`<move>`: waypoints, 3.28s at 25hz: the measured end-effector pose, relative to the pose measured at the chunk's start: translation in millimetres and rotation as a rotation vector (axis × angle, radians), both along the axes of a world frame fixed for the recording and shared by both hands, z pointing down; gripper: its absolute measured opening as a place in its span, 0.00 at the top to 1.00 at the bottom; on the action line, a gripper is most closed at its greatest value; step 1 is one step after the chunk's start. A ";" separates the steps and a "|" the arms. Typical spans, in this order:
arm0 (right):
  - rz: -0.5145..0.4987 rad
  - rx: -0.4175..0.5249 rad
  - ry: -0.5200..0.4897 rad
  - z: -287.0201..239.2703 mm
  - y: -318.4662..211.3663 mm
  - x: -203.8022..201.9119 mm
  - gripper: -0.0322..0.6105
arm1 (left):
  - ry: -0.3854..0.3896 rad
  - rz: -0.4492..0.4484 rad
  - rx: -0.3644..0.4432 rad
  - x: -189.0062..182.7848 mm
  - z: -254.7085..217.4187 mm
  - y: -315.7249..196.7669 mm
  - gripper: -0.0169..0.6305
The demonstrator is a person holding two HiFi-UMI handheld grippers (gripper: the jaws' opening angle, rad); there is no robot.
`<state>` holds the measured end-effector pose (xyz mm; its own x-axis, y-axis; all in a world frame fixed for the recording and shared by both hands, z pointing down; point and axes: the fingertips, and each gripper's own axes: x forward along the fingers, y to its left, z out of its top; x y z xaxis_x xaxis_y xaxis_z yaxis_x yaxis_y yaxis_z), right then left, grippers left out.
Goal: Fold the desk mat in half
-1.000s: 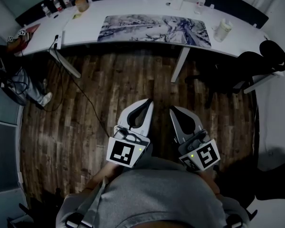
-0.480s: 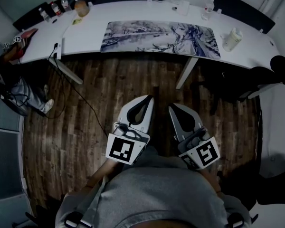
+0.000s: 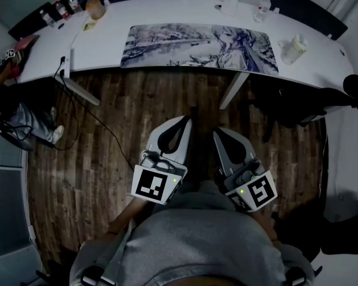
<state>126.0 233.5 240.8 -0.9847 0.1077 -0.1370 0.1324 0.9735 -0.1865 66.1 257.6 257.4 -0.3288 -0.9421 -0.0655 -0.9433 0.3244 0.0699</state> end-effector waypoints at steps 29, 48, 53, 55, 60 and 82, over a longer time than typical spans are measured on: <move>0.002 0.012 -0.015 1.2 -37.0 -55.6 0.95 | -0.005 -0.021 0.006 -62.3 -1.5 -35.0 0.98; -0.039 -0.006 -0.012 4.1 -169.1 -171.5 0.95 | -0.009 -0.042 0.003 -175.9 -1.4 -167.1 0.98; -0.040 -0.006 -0.016 0.0 -199.4 -193.0 0.95 | -0.007 -0.040 -0.009 -196.3 -3.0 -195.7 0.98; -0.043 -0.008 -0.016 -0.4 -209.5 -201.1 0.95 | -0.011 -0.047 -0.019 -205.7 -3.8 -204.9 0.98; -0.049 -0.020 -0.010 0.0 -234.1 -222.5 0.95 | -0.014 -0.059 0.003 -227.8 -6.8 -227.6 0.98; -0.046 -0.022 0.012 7.5 -277.4 -280.7 0.95 | 0.008 -0.052 -0.019 -281.3 0.5 -272.5 0.98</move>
